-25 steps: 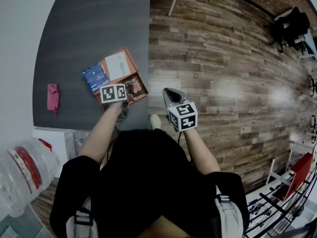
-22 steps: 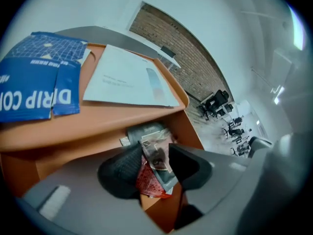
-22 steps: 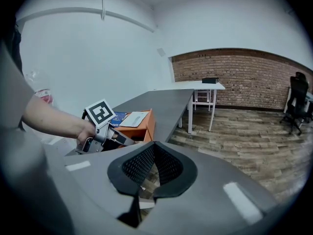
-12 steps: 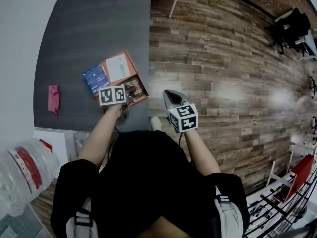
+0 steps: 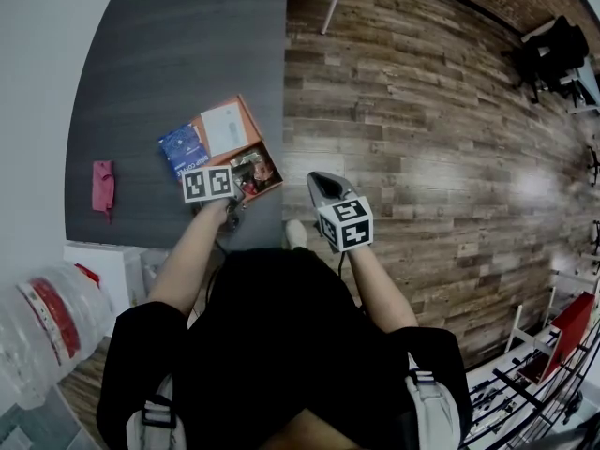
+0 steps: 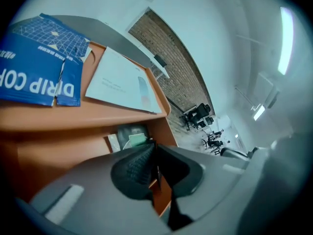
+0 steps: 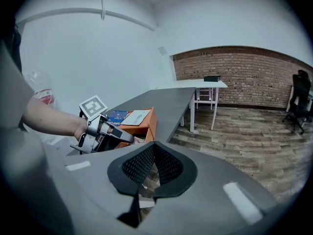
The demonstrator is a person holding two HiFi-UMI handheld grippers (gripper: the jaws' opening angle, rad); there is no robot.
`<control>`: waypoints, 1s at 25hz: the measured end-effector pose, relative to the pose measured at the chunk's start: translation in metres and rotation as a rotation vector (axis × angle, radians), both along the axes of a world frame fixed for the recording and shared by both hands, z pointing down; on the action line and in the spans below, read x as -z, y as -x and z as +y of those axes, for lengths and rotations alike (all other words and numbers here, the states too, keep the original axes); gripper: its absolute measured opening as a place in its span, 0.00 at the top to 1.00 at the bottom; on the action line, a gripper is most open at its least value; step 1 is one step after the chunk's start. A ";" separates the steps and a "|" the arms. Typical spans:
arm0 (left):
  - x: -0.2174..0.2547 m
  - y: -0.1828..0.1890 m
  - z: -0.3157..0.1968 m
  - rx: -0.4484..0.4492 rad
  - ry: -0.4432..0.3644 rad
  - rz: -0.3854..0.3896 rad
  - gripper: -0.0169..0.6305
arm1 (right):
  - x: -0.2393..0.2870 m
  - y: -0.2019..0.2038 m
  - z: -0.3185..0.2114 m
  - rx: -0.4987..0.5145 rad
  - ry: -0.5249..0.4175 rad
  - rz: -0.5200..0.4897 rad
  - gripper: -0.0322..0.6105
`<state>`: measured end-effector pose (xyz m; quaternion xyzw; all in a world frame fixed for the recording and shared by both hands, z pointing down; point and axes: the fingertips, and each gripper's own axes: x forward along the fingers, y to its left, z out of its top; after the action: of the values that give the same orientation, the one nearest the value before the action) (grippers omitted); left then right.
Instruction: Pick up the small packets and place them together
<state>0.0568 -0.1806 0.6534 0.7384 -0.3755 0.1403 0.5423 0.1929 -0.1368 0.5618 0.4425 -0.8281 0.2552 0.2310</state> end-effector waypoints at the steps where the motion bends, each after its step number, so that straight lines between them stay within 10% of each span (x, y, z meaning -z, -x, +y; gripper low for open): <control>1: -0.002 0.001 0.000 -0.004 0.009 -0.010 0.94 | -0.001 -0.001 0.000 -0.001 0.002 0.000 0.95; 12: -0.021 0.018 0.005 -0.014 0.042 -0.186 0.97 | 0.000 -0.007 0.003 -0.008 0.004 0.010 0.95; 25: 0.036 0.022 0.008 -0.013 -0.127 -0.111 0.98 | 0.005 0.023 -0.004 0.087 -0.020 0.004 0.95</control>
<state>0.0347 -0.1725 0.6175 0.7648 -0.4083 0.1604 0.4719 0.1701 -0.1408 0.5569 0.4089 -0.8485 0.2358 0.2393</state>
